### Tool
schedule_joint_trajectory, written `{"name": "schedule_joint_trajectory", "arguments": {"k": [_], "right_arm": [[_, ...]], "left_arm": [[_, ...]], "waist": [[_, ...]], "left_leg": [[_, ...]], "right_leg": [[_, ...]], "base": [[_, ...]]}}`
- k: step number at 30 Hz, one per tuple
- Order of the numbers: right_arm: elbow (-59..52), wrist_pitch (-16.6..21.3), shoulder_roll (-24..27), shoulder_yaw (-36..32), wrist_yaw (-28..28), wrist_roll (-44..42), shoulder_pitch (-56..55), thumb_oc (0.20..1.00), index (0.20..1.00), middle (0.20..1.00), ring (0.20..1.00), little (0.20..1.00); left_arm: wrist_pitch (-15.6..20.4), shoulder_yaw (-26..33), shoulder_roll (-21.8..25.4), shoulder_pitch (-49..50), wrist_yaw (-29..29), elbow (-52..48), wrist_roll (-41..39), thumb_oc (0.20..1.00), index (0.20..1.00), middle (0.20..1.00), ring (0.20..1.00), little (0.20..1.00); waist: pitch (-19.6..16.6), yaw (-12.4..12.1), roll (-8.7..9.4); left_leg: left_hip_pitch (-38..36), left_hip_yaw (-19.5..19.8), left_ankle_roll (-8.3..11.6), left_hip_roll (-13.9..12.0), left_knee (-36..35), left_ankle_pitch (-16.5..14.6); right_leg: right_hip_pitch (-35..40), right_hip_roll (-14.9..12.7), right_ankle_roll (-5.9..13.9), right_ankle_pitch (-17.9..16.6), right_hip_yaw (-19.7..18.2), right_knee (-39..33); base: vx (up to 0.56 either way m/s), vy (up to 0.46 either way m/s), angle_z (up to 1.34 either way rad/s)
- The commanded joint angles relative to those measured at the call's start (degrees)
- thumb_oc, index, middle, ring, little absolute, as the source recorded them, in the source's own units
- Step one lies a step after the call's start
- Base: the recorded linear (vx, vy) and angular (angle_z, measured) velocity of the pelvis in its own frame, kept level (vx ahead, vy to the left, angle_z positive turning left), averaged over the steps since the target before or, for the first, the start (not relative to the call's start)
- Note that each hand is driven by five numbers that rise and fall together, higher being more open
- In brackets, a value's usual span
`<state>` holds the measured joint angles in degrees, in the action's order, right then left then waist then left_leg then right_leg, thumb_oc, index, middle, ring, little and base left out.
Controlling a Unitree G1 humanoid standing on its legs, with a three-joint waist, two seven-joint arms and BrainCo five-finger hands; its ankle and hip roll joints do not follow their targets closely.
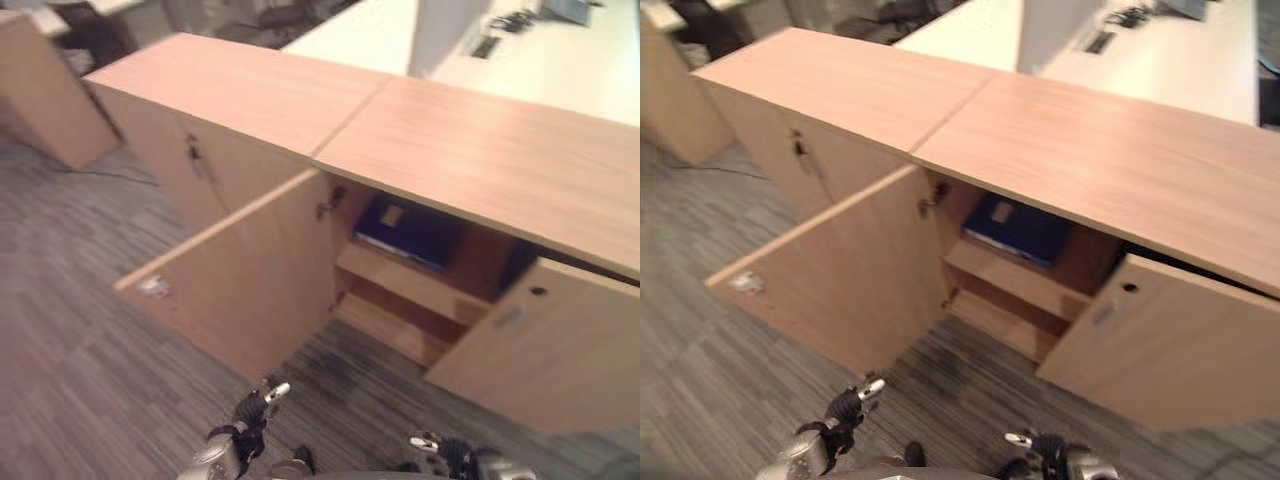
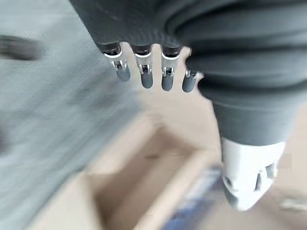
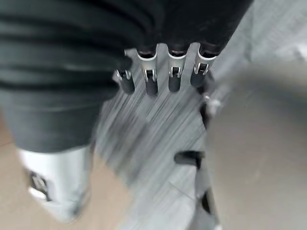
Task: Put the empty folder in the office cabinet
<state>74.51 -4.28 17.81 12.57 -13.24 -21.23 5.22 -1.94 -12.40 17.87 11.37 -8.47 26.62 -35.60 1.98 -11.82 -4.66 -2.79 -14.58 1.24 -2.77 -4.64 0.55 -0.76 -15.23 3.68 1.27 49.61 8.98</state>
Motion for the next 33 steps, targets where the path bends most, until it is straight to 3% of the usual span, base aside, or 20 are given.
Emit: {"name": "schedule_joint_trajectory", "arguments": {"k": [1,6,12,17,24,26,33], "right_arm": [[1.8,1.1,-1.6,-2.4,2.9,-0.5,3.7,1.0,1.0,1.0,1.0,1.0],[1.2,0.8,-2.5,-6.1,2.5,-2.0,1.3,1.0,1.0,1.0,1.0,1.0],[0.3,0.2,-3.0,-6.5,1.6,-1.8,-0.5,1.0,1.0,1.0,1.0,1.0],[-0.5,-0.6,-3.3,-6.5,0.5,-1.8,-1.9,1.0,1.0,1.0,1.0,1.0],[-2.2,0.0,-3.2,-4.7,0.6,-2.2,-3.1,1.0,1.0,1.0,1.0,1.0],[-2.6,0.1,-2.8,-3.8,0.7,-1.9,-3.4,1.0,1.0,1.0,1.0,1.0],[-2.0,0.1,-2.5,-3.0,0.6,-1.5,-3.1,1.0,1.0,1.0,1.0,1.0]], "left_arm": [[2.3,4.6,3.4,0.6,-0.2,-7.1,-0.6,1.0,1.0,1.0,1.0,1.0],[4.0,12.6,6.1,1.3,2.4,-15.0,3.4,1.0,1.0,1.0,1.0,1.0],[4.9,19.3,8.7,-1.3,5.9,-16.0,7.5,1.0,1.0,1.0,1.0,1.0],[5.3,24.2,12.6,-5.9,8.5,-13.1,10.8,1.0,1.0,1.0,1.0,1.0],[6.5,20.5,20.3,-17.4,9.7,-1.6,12.3,1.0,1.0,1.0,1.0,1.0],[6.5,16.9,22.5,-22.9,9.5,2.2,12.5,1.0,1.0,1.0,1.0,1.0],[5.8,7.6,21.4,-34.3,8.5,11.0,13.3,1.0,1.0,1.0,1.0,1.0]], "waist": [[-1.2,-2.5,2.52],[-1.7,-3.2,2.72],[-2.2,-2.7,3.0],[-3.3,-0.5,3.07],[-4.0,3.8,3.06],[-4.2,5.8,3.04],[-4.4,7.8,3.36]], "left_leg": [[5.3,2.6,0.24,1.2,-0.3,1.2],[4.8,4.7,-0.66,3.5,-0.4,0.3],[4.2,5.2,-1.03,4.6,-0.4,-0.5],[3.3,3.9,-1.24,5.2,-0.4,-1.5],[2.2,1.3,-1.1,4.9,-0.4,-2.4],[1.7,0.3,-1.1,4.7,-0.4,-2.8],[1.0,-1.2,-1.15,4.4,-0.4,-3.2]], "right_leg": [[8.9,1.7,3.27,-0.3,-0.3,-10.2],[10.7,-0.3,4.82,-1.3,1.5,-9.6],[11.3,-1.3,5.54,-2.2,1.8,-9.4],[11.1,-1.9,6.25,-3.4,0.5,-9.8],[10.1,-2.0,6.7,-4.5,-2.1,-10.1],[9.6,-2.0,6.9,-4.8,-3.3,-10.1],[8.9,-1.8,7.25,-5.3,-5.0,-10.2]], "base": [[0.05,0.145,0.59],[0.06,0.112,0.55],[0.06,0.064,0.06],[0.06,0.041,-0.08],[0.03,0.017,-0.28],[0.02,0.005,-0.29],[0.01,-0.003,-0.19]]}}
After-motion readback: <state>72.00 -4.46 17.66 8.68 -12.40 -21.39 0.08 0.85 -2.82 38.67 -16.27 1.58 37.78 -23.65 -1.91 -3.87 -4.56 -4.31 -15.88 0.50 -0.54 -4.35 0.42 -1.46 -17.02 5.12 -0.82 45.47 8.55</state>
